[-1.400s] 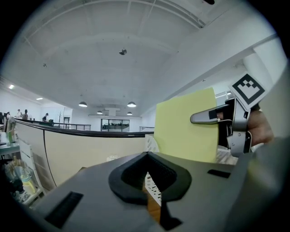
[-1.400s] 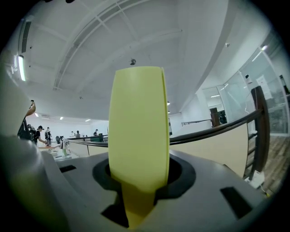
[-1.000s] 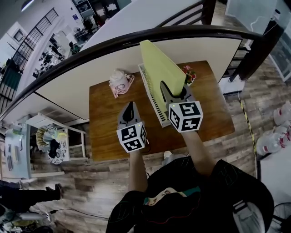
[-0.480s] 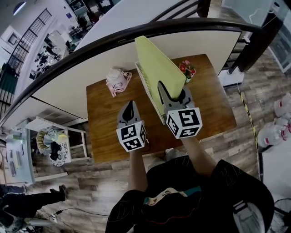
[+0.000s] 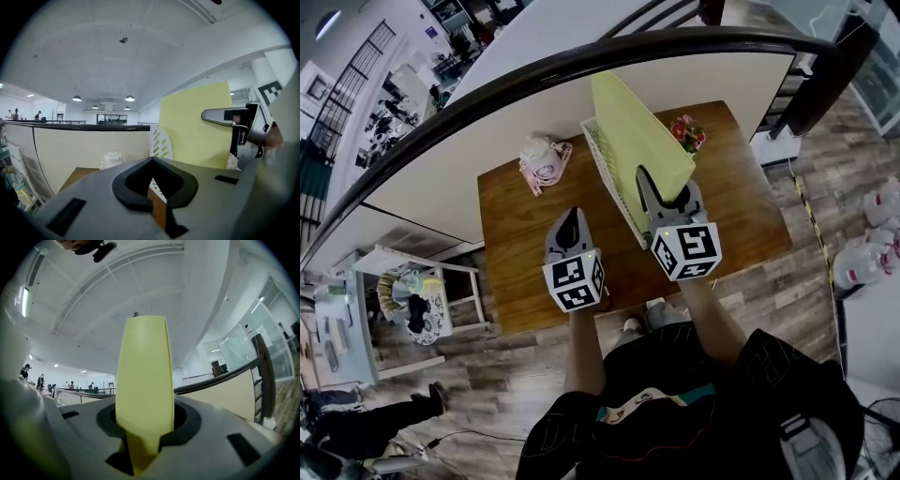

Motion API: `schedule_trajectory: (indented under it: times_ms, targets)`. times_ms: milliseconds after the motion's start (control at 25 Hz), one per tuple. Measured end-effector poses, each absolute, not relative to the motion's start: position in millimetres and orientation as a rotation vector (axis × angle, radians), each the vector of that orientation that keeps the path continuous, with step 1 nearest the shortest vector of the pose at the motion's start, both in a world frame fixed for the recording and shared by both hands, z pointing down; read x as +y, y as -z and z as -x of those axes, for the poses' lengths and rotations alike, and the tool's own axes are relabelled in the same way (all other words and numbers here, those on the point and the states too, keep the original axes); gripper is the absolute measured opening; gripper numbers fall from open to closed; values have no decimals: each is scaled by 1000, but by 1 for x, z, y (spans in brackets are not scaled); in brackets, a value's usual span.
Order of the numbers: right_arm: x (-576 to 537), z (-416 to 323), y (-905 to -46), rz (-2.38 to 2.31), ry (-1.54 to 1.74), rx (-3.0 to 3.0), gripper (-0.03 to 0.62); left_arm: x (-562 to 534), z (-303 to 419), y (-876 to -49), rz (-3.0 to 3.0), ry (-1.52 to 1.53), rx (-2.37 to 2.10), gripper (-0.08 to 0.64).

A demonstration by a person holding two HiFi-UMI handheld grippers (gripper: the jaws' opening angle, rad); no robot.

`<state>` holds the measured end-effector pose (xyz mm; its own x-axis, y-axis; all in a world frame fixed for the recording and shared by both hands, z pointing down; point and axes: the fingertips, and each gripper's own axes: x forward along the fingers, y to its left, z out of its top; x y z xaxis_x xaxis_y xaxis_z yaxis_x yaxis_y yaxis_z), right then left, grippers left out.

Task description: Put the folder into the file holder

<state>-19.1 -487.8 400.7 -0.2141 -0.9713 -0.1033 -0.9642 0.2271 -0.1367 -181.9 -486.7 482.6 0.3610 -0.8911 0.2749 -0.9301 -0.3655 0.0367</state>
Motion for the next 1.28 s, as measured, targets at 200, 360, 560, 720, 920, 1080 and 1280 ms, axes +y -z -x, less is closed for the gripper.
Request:
schedule_trajectory:
  times_ms: [200,360,560,720,920,1080,1280]
  targets:
    - [-489,25,-446,1908,137,2397,166,-482,190,-502,-2402,-336,-1622,-6]
    - [-492,36,-485,1944,284,2516,175,-480,191,-519,-2363,-323,-1582,-6]
    - [-486,43,-502,1925,354,2584,211,-479,187,-526,-2344,-271,-1535,-6]
    - [-480,44,-499,1912,360,2581,221,-475,186,-531,-2340,-262,-1512,-6]
    - [-465,44,-496,1941,362,2564,221,-469,187,-525,-2363,-241,-1490,-6]
    - [-451,47,-488,1955,354,2532,221,-460,186,-516,-2401,-218,-1461,-6]
    - [-427,41,-480,2018,325,2470,219,-445,183,-512,-2435,-198,-1414,-6]
